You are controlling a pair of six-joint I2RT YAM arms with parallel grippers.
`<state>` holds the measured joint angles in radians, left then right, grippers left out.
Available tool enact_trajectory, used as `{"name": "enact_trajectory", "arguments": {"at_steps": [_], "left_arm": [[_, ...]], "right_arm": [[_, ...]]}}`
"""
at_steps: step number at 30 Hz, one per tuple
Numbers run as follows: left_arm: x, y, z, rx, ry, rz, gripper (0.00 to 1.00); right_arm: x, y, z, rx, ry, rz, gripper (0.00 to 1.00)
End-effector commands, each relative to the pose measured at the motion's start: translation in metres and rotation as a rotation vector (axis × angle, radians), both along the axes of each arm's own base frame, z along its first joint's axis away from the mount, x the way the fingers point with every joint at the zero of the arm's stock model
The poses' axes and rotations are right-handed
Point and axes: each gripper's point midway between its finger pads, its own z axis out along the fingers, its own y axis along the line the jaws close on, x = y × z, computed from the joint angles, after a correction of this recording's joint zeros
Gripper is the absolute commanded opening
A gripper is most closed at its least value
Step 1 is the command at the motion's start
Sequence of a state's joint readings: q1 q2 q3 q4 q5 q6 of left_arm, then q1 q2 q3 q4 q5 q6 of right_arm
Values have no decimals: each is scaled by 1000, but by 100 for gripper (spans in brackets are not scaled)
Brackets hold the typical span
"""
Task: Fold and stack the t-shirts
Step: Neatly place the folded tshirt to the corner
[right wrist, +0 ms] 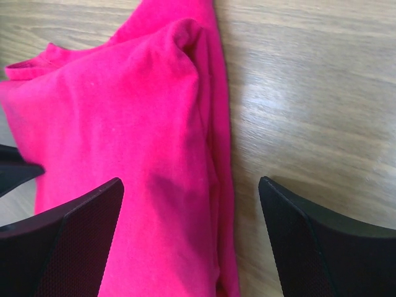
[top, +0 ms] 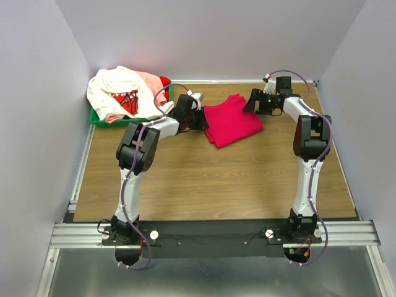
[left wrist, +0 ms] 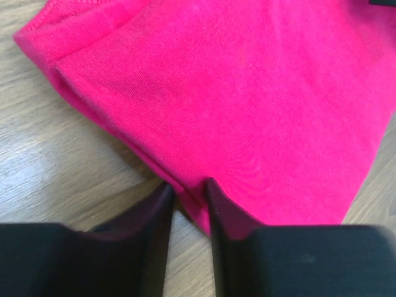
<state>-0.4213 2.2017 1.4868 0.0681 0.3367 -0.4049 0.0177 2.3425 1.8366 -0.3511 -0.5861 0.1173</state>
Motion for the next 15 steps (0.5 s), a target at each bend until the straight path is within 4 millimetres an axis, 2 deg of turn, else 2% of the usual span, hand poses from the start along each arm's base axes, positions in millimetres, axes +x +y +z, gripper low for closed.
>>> {"name": "enact_trajectory", "arguments": {"at_steps": [1, 3, 8, 12, 15], "left_arm": [[-1, -4, -11, 9, 19, -24, 26], [-1, -5, -13, 8, 20, -28, 19], [0, -7, -15, 3, 24, -34, 15], [0, -9, -13, -5, 21, -45, 12], [1, -11, -8, -13, 8, -53, 12]], "right_arm": [[-14, 9, -33, 60, 88, 43, 95], [-17, 13, -38, 85, 110, 53, 90], [-33, 26, -43, 154, 151, 104, 81], [-43, 36, -50, 159, 177, 125, 67], [-47, 42, -53, 171, 192, 139, 53]]}}
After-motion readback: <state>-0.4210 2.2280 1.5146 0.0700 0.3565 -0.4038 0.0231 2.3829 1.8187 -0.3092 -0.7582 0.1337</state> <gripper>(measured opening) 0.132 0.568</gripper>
